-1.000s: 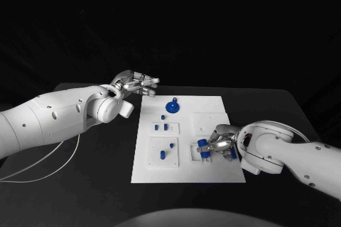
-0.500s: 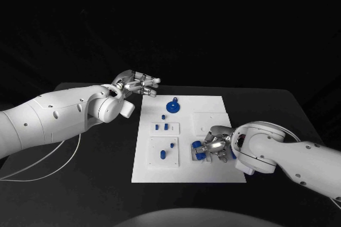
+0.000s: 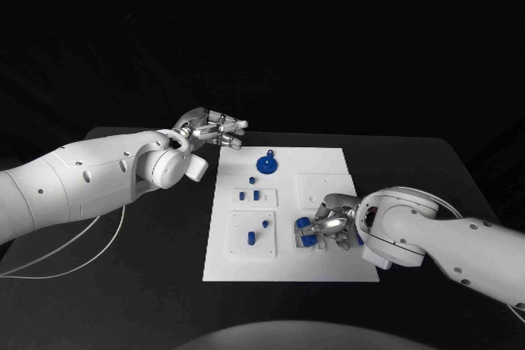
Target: Assemble the parts on the task board
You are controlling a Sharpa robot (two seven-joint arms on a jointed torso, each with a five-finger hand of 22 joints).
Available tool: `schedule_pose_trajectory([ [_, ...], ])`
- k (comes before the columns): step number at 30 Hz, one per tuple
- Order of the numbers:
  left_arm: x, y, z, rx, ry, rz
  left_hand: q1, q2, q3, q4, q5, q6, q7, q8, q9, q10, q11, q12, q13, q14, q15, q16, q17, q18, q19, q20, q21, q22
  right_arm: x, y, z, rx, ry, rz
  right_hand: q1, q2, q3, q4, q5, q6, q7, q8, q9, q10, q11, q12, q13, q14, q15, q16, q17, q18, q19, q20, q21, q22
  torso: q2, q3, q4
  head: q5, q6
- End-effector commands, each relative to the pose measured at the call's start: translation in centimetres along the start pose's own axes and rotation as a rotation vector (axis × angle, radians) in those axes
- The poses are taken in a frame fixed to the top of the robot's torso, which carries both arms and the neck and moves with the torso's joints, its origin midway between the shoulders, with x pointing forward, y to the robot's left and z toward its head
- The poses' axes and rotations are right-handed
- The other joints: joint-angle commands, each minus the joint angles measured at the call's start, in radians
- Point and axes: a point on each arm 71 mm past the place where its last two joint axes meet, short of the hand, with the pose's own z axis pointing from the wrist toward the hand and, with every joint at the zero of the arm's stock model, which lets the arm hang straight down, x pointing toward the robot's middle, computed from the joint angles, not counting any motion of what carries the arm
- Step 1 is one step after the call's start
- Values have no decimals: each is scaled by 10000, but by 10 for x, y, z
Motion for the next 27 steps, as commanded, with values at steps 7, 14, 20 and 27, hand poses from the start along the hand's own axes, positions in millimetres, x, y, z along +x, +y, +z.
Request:
schedule_pose_trajectory([
  [7, 3, -1, 0, 46, 171, 2, -98, 6, 4, 78, -54, -58, 1, -31, 7, -95, -2, -12, 10, -8, -15, 20, 9, -180, 66, 16, 57, -15, 10, -4, 3, 645, 384, -232, 597, -215, 351, -78, -2266, 115, 37, -66, -337, -30, 33, -49, -62, -16, 8, -44, -20, -35, 441, -30, -72, 2, 7, 0, -1, 14, -21],
  [14, 3, 0, 0, 42, 177, 4, -98, 6, 4, 78, -54, -58, 1, -31, 7, -95, -2, -12, 10, -8, -15, 20, 9, -180, 66, 16, 57, -15, 10, -5, 4, 654, 278, -136, 172, -739, -418, 1064, -3207, 94, 89, -59, -251, -59, 71, -137, -115, -28, 13, -87, -23, -11, 441, -35, -114, -15, 0, 3, -3, 20, -19],
  [20, 2, 0, 0, 38, 168, 8, -98, 6, 4, 78, -54, -58, 1, -31, 7, -95, -2, -12, 10, -8, -15, 20, 9, -180, 66, 16, 57, -15, 10, -4, 3, 630, 222, -75, 715, -823, -1221, 2222, -3211, 71, 93, -60, -235, -36, 68, -159, -97, -9, 9, -109, 34, -23, 447, -45, -109, -16, 5, 4, -7, 19, -13],
  [27, 2, 0, 0, 36, 147, 15, -98, 6, 4, 78, -54, -58, 1, -31, 7, -95, -2, -12, 10, -8, -15, 20, 9, -180, 66, 16, 57, -15, 11, -2, 1, 540, 213, 14, 698, -733, -2122, 2463, -3203, 70, 90, -62, -261, -14, 65, -155, -71, 0, 7, -125, 69, -25, 450, -45, -86, -11, 4, 4, -8, 19, 10],
])
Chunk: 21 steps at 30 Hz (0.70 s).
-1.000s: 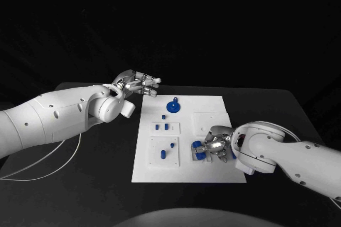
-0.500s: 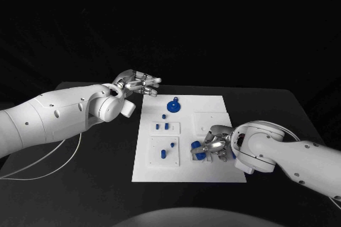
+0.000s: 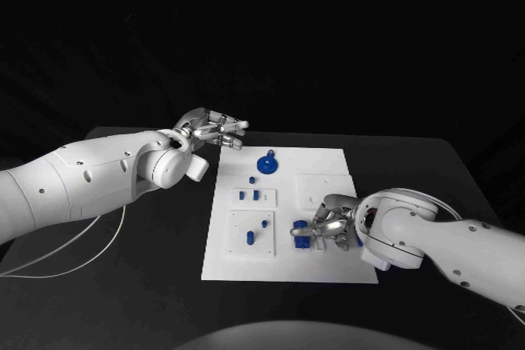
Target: Assemble the parts on the task board
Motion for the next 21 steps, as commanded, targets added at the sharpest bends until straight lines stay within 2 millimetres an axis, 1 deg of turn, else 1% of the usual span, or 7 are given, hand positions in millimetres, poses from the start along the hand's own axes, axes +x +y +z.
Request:
schedule_pose_trajectory([
  [1, 2, -1, 0, 65, 133, 3, -98, 6, 4, 78, -54, -58, 1, -31, 6, -95, -2, -11, 13, -8, -15, 20, 12, -180, 66, 16, 57, -17, 9, -3, 0, 549, 309, 16, 39, 87, -171, 13, -14, -51, -38, -30, -14, 6, -22, -50, 20, 0, 5, -39, 22, -24, 451, -46, -10, -7, 0, -1, -1, -3, 11],
  [8, 1, 0, 0, 60, 118, 11, -98, 6, 4, 78, -54, -58, 1, -31, 6, -95, -2, -11, 13, -8, -15, 20, 12, -180, 66, 16, 57, -17, 8, -5, -6, 511, 288, 54, 195, 108, -133, 0, -15, -10, -48, -25, -14, 31, -28, -27, 42, 9, -1, -23, 51, -26, 455, -51, 33, 6, -5, -2, 2, 3, 19],
  [14, 0, 0, 0, 52, 80, 30, -98, 6, 4, 78, -54, -58, 1, -31, 6, -95, -2, -11, 13, -8, -15, 20, 12, -180, 66, 16, 57, -17, 5, -11, -12, 509, 270, -13, 561, 113, 75, -95, -16, 45, -55, -23, 17, 46, -35, -27, 50, 13, -5, -13, 75, -27, 452, -56, 59, 13, -7, -3, -6, 23, 39],
  [21, -1, 0, 0, 42, 49, 45, -98, 6, 4, 78, -54, -58, 1, -31, 6, -95, -2, -11, 13, -8, -15, 20, 12, -180, 66, 16, 57, -17, 3, -14, -17, 350, 473, -135, 800, 86, -30, -251, -17, 68, -51, -26, 45, 62, -34, -13, 68, 18, -4, -1, 101, -33, 451, -55, 85, 22, -1, 5, -7, 40, 67],
])
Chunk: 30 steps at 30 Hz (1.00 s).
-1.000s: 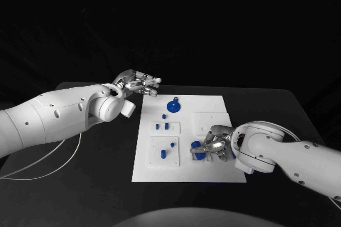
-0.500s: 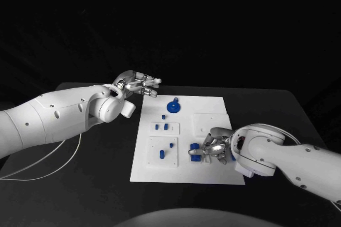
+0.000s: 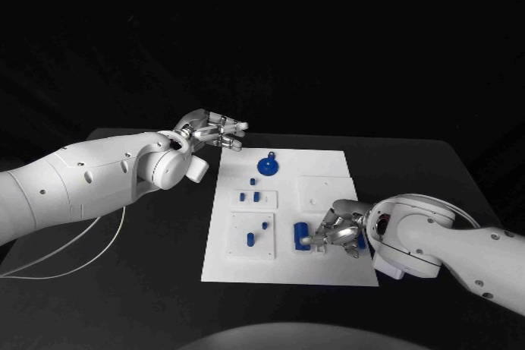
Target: Assemble the parts on the task board
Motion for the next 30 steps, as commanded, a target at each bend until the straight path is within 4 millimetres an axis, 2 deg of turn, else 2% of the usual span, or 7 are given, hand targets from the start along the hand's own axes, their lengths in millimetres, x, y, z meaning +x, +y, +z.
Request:
schedule_pose_trajectory([
  [1, 1, 0, 0, 64, 105, 15, -98, 6, 4, 79, -54, -58, 1, -31, 6, -95, -2, -12, 14, -9, -15, 20, 13, -180, 66, 16, 57, -10, 3, -2, -2, 243, 429, -222, 184, 19, -3, -137, -17, 86, -13, 29, 15, 66, -34, -8, 14, 17, -5, -2, 15, -37, 452, -54, 57, 19, 6, 4, -6, 16, 12],
  [5, 1, 0, 0, 56, 104, 20, -98, 6, 4, 79, -54, -58, 1, -31, 6, -95, -2, -12, 14, -9, -15, 20, 13, -180, 66, 16, 57, -10, 4, -3, -4, 204, 630, -320, 423, 93, -53, -386, -17, 121, -9, 25, 45, 72, -34, -10, 18, 19, -5, 19, 44, -45, 449, -55, 82, 33, 5, -2, -2, 17, 8],
  [16, 1, 0, 0, 27, 106, 24, -98, 6, 4, 79, -54, -58, 1, -31, 6, -95, -2, -12, 14, -9, -15, 20, 13, -180, 66, 16, 57, -10, 5, -4, -3, 218, 849, -438, 572, 198, 23, -823, -5, 166, -10, 23, 90, 85, -30, 12, 35, 24, 5, 50, 88, -43, 445, -41, 77, 45, 11, -3, 6, 30, -26],
  [17, 1, 0, 0, 26, 108, 24, -98, 6, 4, 79, -54, -58, 1, -31, 6, -95, -2, -12, 14, -9, -15, 20, 13, -180, 66, 16, 57, -10, 5, -4, -3, 229, 847, -437, 551, 263, 15, -979, 1, 173, -4, 16, 103, 87, -20, 30, 38, 23, 17, 48, 82, -34, 446, -26, 76, 52, 11, -3, 6, 30, -26],
  [21, 1, 0, 0, 23, 113, 24, -98, 6, 4, 79, -54, -58, 1, -31, 6, -95, -2, -12, 14, -9, -15, 20, 13, -180, 66, 16, 57, -10, 3, -4, -1, 305, 678, -422, 555, 376, 125, -1098, 26, 185, -16, 18, 103, 85, -26, 52, 28, 26, 21, 53, 69, -16, 447, -13, 80, 59, 9, -6, 13, 30, -38],
  [28, 1, 0, 0, 14, 112, 24, -98, 6, 4, 79, -54, -58, 1, -31, 6, -95, -2, -11, 14, -9, -15, 20, 13, -180, 66, 16, 57, -11, 1, -4, 2, 490, 280, -360, 241, 544, 761, -847, 6, 267, -66, 19, 85, 132, -63, 80, -3, 26, -9, 77, 62, -38, 456, -42, 85, 59, 7, -7, 14, 37, -58],
  [30, 1, 0, 0, 11, 115, 23, -107, 1, 15, 111, -65, -48, 0, -32, 6, -94, -1, -11, 14, -18, -12, 20, 9, -182, 64, 19, 58, -50, 0, -4, 3, 538, 272, -350, 115, 444, 1231, -805, -7, 283, -83, 22, 74, 142, -85, 68, -12, 22, -27, 79, 66, -59, 456, -67, 96, 60, 7, -8, 13, 36, -65],
])
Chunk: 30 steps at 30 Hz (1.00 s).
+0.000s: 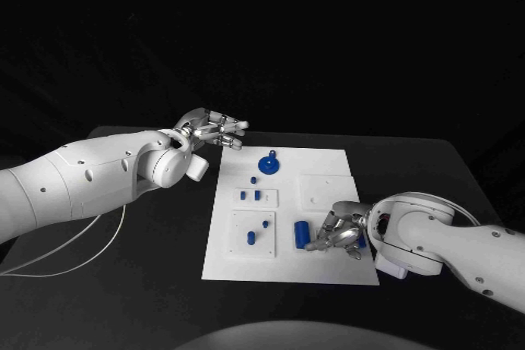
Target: Assemble the parts on the task board
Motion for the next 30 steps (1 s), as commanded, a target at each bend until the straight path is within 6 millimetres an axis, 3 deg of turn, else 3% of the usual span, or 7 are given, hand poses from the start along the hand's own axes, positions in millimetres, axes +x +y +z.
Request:
schedule_pose_trajectory([
  [1, 2, 0, 0, 54, 131, -7, -107, 1, -16, 67, -65, -47, 0, -32, 7, -94, -1, -11, 15, -18, -12, 20, 11, -182, 63, 19, 59, -22, -1, -3, 2, 526, -186, -72, -245, -231, 559, -53, -11, 63, -21, 23, -19, 69, -2, 23, -18, 25, -40, 43, 3, -82, 457, -88, 42, 15, -2, -2, 3, 3, -11],
  [10, 1, 0, 0, 23, 132, -7, -107, 1, -16, 67, -65, -47, 0, -32, 7, -94, -1, -11, 15, -18, -12, 20, 11, -182, 63, 19, 59, -22, 1, -4, 5, 622, 69, -135, -311, -118, 703, -275, -1, 58, -24, 18, -17, 71, -15, -3, -20, 21, -33, 9, -13, -95, 449, -79, 12, -8, -11, -3, -4, 23, -27],
  [18, 2, 0, -1, 10, 164, 12, -85, 4, -5, 71, -64, -34, -3, -28, 9, -96, -2, -12, 15, -16, -12, 22, 11, -182, 60, 20, 57, -31, 3, -5, 5, 650, 383, -338, 80, -123, 570, -1061, 10, 73, -23, 15, -115, 42, -13, -6, -32, 18, -27, 9, -24, -96, 441, -66, -22, -16, -7, 0, -10, 21, -37],
  [24, 2, 0, -1, -11, 196, 15, -85, 4, -5, 71, -64, -34, -3, -28, 9, -96, -2, -12, 15, -16, -12, 22, 11, -182, 60, 20, 57, -31, 4, -6, 5, 651, 478, -414, 221, -104, 121, -1319, 4, 106, -16, 16, -213, 28, -5, -1, -43, 15, -22, 7, -30, -101, 442, -62, -42, -12, -7, -1, -12, 3, -32],
  [27, 2, 0, -1, -20, 217, 12, -75, 10, -8, 61, -68, -32, -3, -29, 8, -92, -3, -10, 15, -19, -12, 21, 10, -181, 63, 19, 59, -36, 4, -6, 4, 549, 466, -412, 157, -360, -107, -1341, -2, 76, 23, 18, -206, 19, 18, 7, -36, 11, -13, 1, -34, -99, 440, -61, -28, -5, -3, 4, -16, 31, 21],
  [30, 1, 1, -1, -30, 206, 21, -75, 10, -8, 61, -68, -32, -3, -29, 8, -92, -3, -10, 15, -19, -12, 21, 10, -181, 63, 19, 59, -36, 4, -6, 2, 455, 412, -372, 206, -363, -667, -1154, 7, 42, 35, 22, -169, 8, 37, 41, -10, 12, 5, 10, -26, -74, 444, -42, -31, -1, -6, 10, -14, 23, 3],
])
